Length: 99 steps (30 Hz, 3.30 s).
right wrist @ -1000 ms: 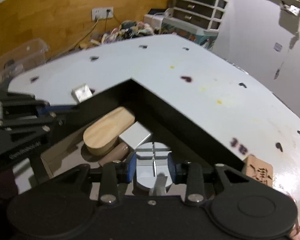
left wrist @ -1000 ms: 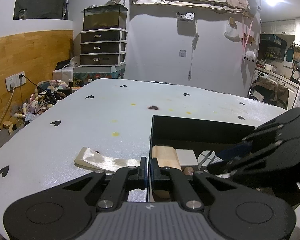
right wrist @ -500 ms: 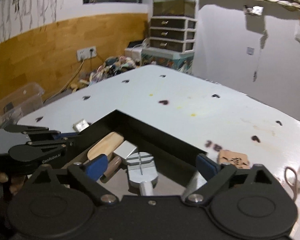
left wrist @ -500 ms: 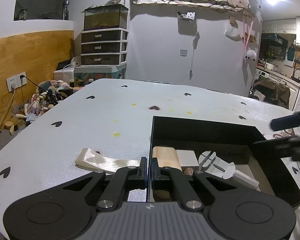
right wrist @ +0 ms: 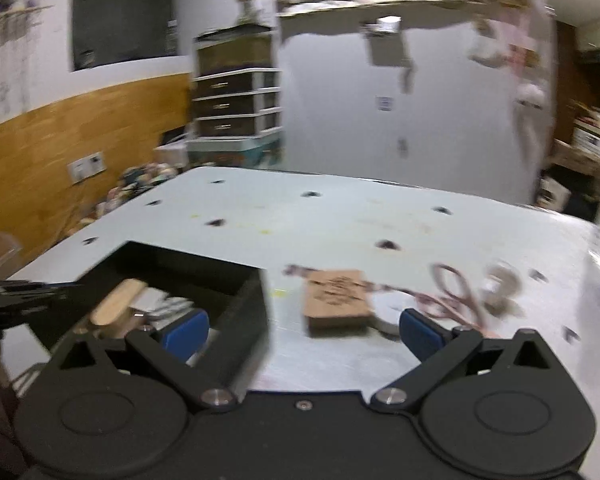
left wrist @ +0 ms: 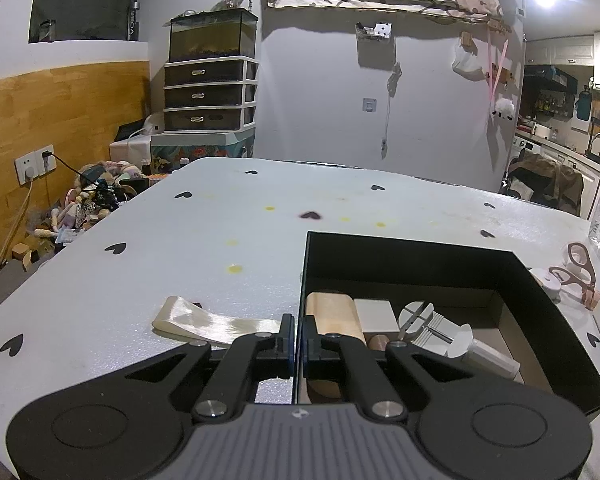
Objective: Organize rigid objects
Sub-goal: 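Move the right tool to the white charger and close on it, then carry the white charger with the right tool into the black box and release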
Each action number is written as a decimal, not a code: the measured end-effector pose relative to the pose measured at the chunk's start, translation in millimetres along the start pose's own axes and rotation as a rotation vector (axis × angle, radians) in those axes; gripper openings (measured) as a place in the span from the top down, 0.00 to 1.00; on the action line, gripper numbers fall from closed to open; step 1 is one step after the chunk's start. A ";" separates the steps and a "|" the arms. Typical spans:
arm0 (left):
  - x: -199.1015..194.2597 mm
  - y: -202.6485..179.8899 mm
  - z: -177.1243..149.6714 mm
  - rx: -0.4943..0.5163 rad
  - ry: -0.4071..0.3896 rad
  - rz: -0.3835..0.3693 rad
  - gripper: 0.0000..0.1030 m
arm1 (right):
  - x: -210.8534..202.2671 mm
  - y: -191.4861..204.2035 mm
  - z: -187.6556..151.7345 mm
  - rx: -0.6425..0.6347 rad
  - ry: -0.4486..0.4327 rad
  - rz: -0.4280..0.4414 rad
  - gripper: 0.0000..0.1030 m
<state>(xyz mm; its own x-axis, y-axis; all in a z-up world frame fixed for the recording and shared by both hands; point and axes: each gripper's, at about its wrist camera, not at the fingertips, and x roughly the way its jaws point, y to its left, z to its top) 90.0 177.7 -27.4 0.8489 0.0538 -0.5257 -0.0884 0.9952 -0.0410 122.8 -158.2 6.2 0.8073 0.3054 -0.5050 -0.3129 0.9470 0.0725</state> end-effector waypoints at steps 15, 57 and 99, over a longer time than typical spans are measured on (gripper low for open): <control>-0.6 0.6 -0.3 -0.001 -0.003 0.009 0.97 | 12.1 -74.4 -47.6 0.064 0.080 -0.276 0.00; -0.7 1.0 0.0 0.000 -0.002 0.010 0.97 | 33.4 37.1 39.5 0.019 0.077 0.179 0.53; 4.5 -4.0 2.6 0.002 0.010 0.014 0.97 | 60.0 82.8 41.0 -0.151 0.210 0.167 0.32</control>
<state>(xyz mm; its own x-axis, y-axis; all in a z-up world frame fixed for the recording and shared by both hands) 95.5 174.1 -27.4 0.8423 0.0671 -0.5348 -0.0993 0.9946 -0.0316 165.8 -57.4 17.1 0.6224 0.4139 -0.6643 -0.5166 0.8548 0.0486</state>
